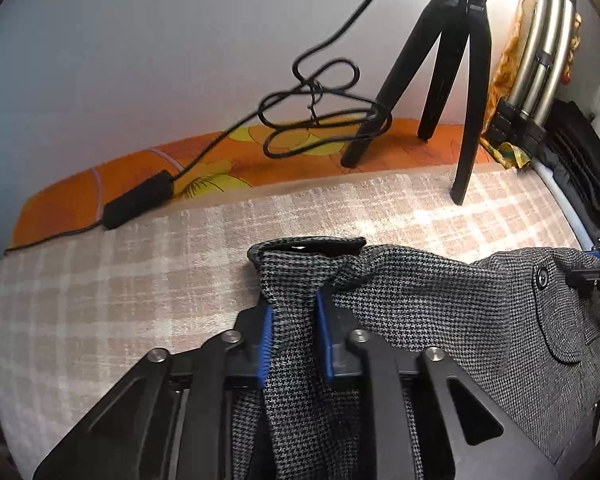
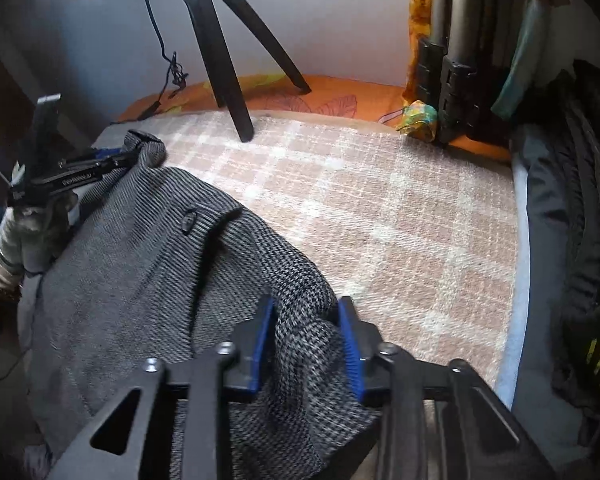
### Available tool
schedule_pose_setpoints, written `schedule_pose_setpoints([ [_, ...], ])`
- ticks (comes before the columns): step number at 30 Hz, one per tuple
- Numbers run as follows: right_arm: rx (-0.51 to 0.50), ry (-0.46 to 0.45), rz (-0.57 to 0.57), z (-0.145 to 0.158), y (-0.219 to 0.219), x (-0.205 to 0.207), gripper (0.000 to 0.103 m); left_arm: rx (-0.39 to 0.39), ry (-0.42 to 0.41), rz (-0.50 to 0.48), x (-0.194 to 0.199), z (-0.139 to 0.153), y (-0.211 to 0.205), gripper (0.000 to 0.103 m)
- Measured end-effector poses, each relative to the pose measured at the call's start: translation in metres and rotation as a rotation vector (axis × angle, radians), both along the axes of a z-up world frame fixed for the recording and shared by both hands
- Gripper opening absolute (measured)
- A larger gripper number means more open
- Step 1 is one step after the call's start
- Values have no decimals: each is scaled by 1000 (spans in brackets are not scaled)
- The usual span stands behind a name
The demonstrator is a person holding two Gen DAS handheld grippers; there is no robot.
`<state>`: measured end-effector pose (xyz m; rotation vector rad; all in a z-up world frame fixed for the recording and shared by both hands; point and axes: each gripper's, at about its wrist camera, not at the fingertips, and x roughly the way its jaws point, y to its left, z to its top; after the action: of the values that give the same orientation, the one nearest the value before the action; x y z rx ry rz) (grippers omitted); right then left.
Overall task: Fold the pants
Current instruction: 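Lift the waistband with both tools and fold it over onto the legs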
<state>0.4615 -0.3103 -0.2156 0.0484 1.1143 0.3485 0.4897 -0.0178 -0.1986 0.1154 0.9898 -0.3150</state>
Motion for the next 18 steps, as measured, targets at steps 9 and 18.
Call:
schedule_pose_setpoints([
  [9,-2,-121,33,51,17,-27,12,-25,-94,16,-34,53,21,13],
  [18,21,-246,86,109,31,-89,10,-92,-194,75,-96,103,53,13],
])
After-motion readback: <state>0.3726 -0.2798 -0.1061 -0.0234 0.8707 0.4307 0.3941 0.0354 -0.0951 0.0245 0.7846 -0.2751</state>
